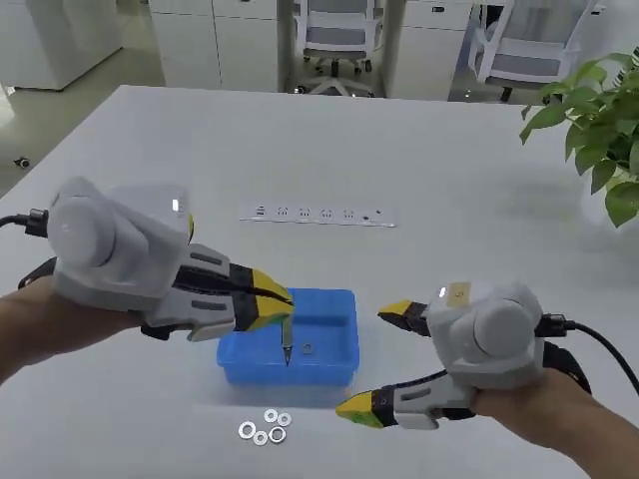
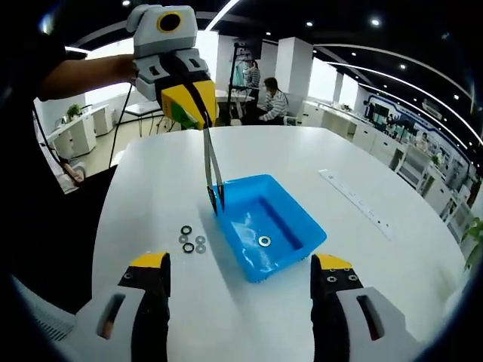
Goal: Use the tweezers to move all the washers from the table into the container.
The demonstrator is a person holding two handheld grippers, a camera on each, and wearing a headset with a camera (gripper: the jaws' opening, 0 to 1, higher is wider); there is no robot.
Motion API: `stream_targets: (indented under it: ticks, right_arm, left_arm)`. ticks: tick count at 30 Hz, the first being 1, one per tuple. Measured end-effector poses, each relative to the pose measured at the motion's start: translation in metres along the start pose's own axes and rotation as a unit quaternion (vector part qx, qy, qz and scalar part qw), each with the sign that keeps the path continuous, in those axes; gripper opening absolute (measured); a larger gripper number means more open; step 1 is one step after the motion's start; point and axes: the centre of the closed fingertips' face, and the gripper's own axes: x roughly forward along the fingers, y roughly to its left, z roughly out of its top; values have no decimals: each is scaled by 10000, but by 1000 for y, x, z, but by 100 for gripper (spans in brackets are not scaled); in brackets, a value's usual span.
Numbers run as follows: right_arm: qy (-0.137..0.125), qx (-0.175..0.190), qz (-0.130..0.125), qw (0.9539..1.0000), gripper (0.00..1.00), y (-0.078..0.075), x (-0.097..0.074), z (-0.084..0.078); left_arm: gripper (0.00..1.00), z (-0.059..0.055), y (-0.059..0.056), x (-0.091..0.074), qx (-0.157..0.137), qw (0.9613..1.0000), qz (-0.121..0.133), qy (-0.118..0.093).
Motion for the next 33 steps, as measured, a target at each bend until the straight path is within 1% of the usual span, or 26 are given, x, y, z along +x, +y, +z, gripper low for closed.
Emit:
stream_targets:
  ticks: [2, 8, 13, 15, 17, 21, 28, 33]
  right_arm:
    - [-56, 3, -28, 10000, 80, 2, -1, 0]
    - [-93, 100, -46, 9999, 85, 8, -2, -4]
    - [-144, 181, -93, 9997, 91, 13, -2, -5]
    - [-198, 198, -130, 9995, 95, 13, -1, -6]
    - [-200, 224, -151, 9994, 97, 14, 0, -7]
    - [-200, 262, -155, 9993, 99, 17, 2, -10]
    - [-178, 264, -96, 9994, 100, 25, 4, -14]
    - [-142, 293, -51, 9995, 99, 28, 5, -17]
  left_arm:
    - [5, 0, -4, 0, -4, 10000, -37, -24]
    - [5, -7, -14, 0, -53, 9999, -111, -15]
    - [5, -14, -23, 0, -87, 9999, -142, -12]
    - [5, -17, -26, 0, -96, 9998, -157, 1]
    - [5, -19, -29, -1, -94, 9998, -167, -9]
    - [5, -24, -34, -2, -86, 9998, -192, 8]
    - [5, -32, -39, 0, -85, 9997, -213, 12]
    - [5, -38, -42, 4, -163, 9996, -247, 40]
